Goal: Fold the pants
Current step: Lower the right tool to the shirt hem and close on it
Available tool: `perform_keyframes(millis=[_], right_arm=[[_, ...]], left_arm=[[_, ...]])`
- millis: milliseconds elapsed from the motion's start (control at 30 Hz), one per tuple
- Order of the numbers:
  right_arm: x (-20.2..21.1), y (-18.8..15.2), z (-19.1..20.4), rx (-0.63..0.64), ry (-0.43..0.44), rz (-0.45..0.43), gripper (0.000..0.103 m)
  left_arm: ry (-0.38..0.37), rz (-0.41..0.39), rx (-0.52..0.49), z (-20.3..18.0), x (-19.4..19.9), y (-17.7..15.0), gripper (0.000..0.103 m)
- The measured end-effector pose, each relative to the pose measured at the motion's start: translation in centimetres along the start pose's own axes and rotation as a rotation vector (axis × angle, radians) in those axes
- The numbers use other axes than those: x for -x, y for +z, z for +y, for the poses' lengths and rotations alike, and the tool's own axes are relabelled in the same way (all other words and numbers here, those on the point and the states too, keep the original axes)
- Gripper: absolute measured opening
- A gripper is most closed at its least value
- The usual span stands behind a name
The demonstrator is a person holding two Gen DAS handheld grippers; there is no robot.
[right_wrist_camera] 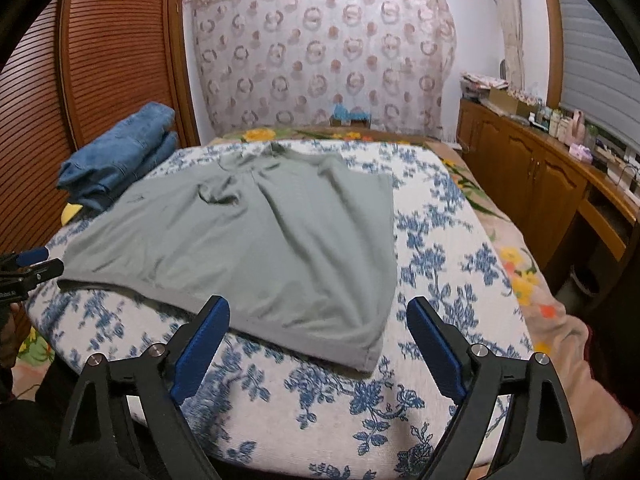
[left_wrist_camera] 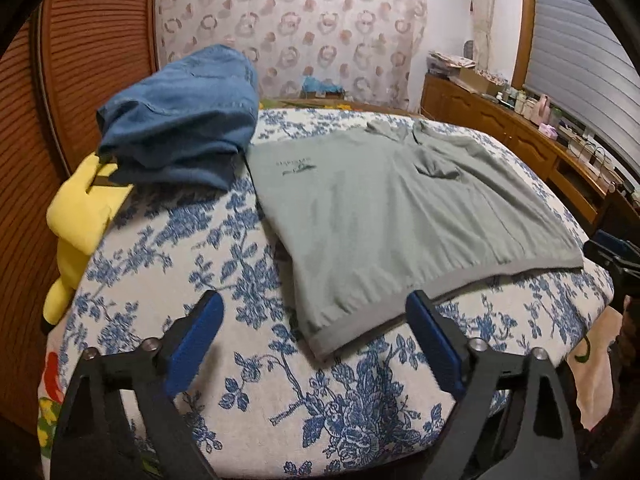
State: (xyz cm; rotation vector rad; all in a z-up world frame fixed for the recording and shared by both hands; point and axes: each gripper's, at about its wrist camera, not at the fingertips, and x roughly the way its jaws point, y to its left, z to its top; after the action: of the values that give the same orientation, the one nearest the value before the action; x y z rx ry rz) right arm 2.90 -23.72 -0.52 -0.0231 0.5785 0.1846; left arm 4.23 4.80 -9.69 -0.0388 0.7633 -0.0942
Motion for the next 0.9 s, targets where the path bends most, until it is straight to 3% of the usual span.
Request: perform_keyframes(millis=[267, 700, 900], right_arm=[[-0.6, 0.0, -0.5, -0.006, 0.003, 0.027, 0.085], [-0.2, 0.0, -1.9, -0.038, -0.003, 0.027, 0.073], [-0.7, 0.0, -1.6, -0.041, 0.0, 0.045, 0.057]], left_arm=[[-0.046, 0.026, 0.026, 0.3, -0.1, -0.8, 0.057], [-0.033, 0.028, 0.02, 0.0, 0.0, -1.6, 0.045], [-0.021, 0.021, 0.009, -0.3, 0.1, -1.7, 0.044]])
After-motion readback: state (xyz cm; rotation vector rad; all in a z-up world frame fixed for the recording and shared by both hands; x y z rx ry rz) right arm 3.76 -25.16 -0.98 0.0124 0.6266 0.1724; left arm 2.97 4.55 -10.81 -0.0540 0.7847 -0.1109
